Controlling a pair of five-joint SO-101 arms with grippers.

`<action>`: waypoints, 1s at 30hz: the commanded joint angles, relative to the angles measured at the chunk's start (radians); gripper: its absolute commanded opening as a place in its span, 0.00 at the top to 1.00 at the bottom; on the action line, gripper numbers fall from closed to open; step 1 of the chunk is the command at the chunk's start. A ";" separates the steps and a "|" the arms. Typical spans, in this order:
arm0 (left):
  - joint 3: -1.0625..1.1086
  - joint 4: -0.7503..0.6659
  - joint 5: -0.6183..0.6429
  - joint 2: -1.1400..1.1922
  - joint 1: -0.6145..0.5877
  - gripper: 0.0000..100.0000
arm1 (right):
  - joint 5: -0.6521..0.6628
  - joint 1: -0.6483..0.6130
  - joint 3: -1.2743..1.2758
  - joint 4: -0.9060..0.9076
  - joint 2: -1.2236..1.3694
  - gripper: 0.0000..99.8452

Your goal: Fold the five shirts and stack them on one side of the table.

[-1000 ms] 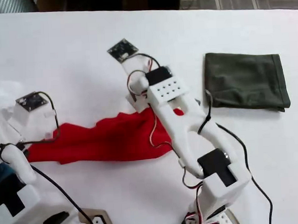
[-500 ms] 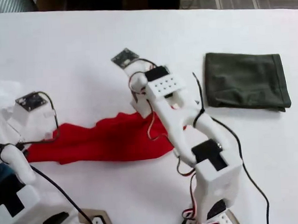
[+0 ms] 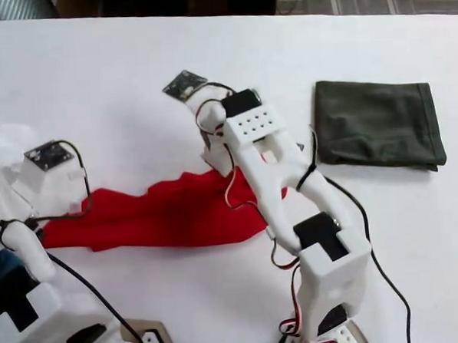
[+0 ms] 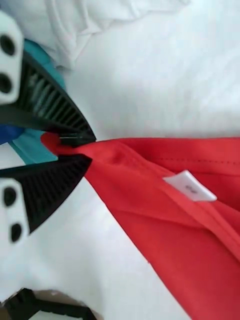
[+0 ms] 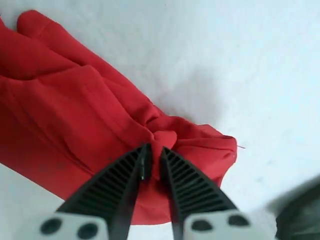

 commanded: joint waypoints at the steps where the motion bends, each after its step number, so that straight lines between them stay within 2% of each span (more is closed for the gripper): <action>1: -0.004 -0.005 -0.104 -0.043 0.005 0.97 | 0.011 -0.008 -0.055 0.010 -0.044 0.98; 6: -0.004 -0.005 -0.106 -0.043 0.005 0.97 | 0.014 -0.001 -0.060 0.041 -0.067 0.98; 12: -0.004 -0.005 -0.106 -0.043 0.005 0.97 | 0.106 0.054 -0.054 0.249 -0.154 0.98; 20: -0.002 0.003 -0.106 -0.043 0.008 0.97 | 0.104 0.077 -0.021 0.262 -0.429 0.98; 24: -0.002 0.003 -0.106 -0.043 0.009 0.97 | 0.049 0.099 0.109 0.147 -0.555 0.98; 30: 0.058 0.005 -0.101 -0.044 0.054 0.97 | -0.069 0.099 0.476 -0.189 -0.581 0.98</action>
